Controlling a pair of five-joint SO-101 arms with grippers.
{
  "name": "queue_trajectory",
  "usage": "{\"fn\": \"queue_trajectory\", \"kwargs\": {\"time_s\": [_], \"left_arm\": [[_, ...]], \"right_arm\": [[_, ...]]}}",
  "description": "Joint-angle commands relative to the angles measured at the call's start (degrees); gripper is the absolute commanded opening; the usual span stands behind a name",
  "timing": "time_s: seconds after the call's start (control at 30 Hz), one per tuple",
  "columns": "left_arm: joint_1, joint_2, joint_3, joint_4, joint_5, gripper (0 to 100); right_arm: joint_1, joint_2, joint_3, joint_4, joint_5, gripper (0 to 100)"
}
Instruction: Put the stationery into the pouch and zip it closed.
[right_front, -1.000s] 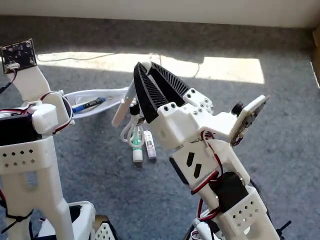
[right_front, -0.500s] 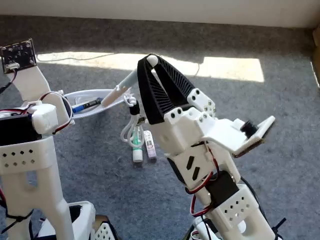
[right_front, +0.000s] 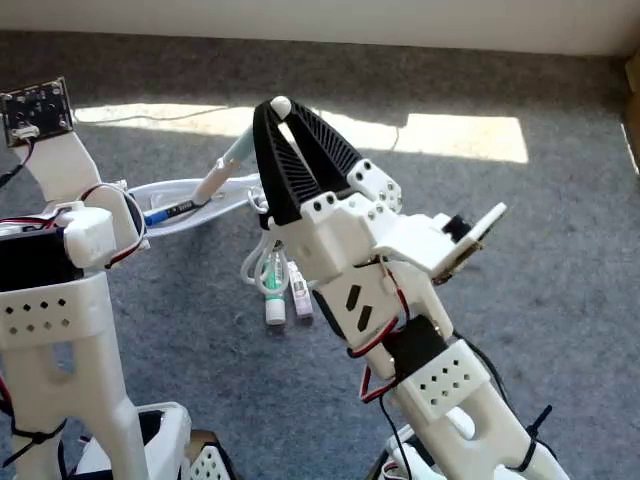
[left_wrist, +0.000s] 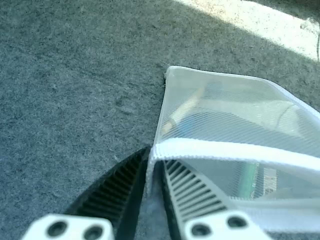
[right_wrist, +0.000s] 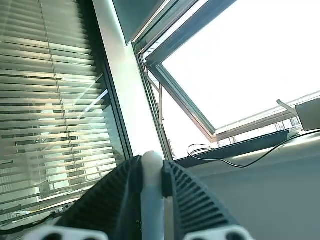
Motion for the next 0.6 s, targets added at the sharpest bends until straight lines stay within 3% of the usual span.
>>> {"fn": "queue_trajectory", "kwargs": {"time_s": [0.0, 0.2, 0.57], "left_arm": [[-0.9, 0.7, 0.2, -1.1, 0.1, 1], [-0.9, 0.7, 0.2, -1.1, 0.1, 1], [-0.9, 0.7, 0.2, -1.1, 0.1, 1]], "right_arm": [[-0.6, 3.1, -1.3, -3.2, -0.3, 0.5], [-1.3, 6.3, -0.8, -4.5, 4.0, 0.5], [-17.4, 6.3, 6.5, -4.4, 38.4, 0.5]]}}
